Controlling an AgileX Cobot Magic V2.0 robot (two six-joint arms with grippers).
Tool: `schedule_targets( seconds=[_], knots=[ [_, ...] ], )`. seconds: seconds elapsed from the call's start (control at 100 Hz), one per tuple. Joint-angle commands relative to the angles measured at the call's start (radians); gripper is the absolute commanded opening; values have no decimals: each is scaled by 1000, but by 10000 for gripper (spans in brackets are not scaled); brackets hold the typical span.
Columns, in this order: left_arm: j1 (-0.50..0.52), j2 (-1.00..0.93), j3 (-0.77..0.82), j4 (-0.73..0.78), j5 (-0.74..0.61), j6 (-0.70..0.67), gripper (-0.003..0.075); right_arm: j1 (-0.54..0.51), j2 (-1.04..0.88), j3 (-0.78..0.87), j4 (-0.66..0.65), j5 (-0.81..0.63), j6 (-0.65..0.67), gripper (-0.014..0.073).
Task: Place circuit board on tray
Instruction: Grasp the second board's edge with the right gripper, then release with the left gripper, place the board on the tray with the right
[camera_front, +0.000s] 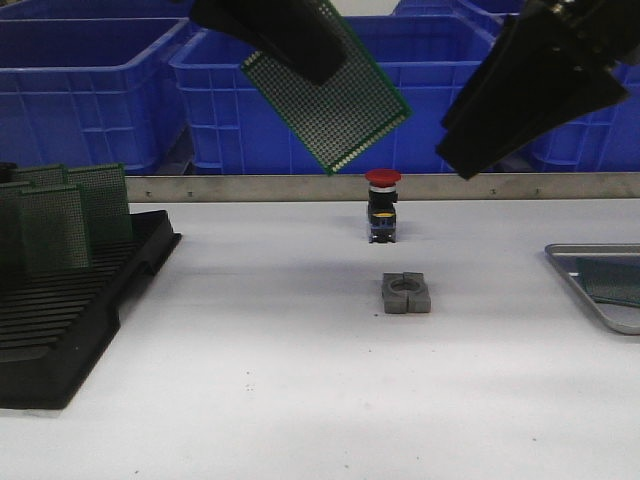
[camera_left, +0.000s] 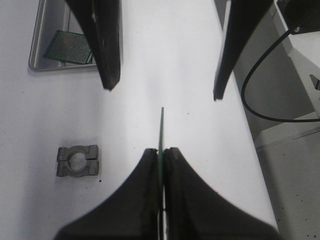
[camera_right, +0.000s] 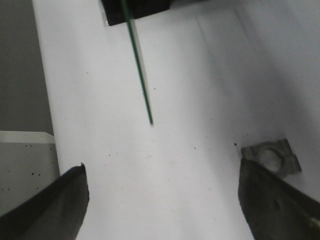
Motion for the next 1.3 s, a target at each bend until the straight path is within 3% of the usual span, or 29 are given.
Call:
schedule_targets(
  seconds=[0.0,0.2,0.3,0.6,0.7,0.8,0.89,0.96,1.06,1.29],
  knots=[
    [-17,-49,-30,-69,68,-11,-20,43,-36,-29,62,-26,-30,622],
    [-17,-47,-30,-76,68,-11,-20,119,-35,-29,157,-144,-56,615],
    [-17,-45,-30,-76,68,-11,-20,124,-35,-29,203,-177,-56,540],
    [-17,-45,-30,-78,63,-11,-18,124,-35,-29,205,-151,-56,-69],
    [-17,-45,-30,-78,63,-11,38,124,-35,-29,205,-151,-54,-65],
    [-17,-45,-30,-78,60,-11,203,124,-35,-29,205,-151,-34,-67],
    [-17,-45,-30,-78,53,-11,360,122,-35,-22,203,-150,99,-67],
    [-17,-45,-30,-72,34,-11,435,111,-35,-4,185,-146,218,-67],
    [-17,-45,-30,-27,-2,-11,461,69,-35,36,137,-120,310,-67],
    [-17,-45,-30,-9,-22,-11,461,-123,-25,128,135,-105,366,-68]
  ],
)
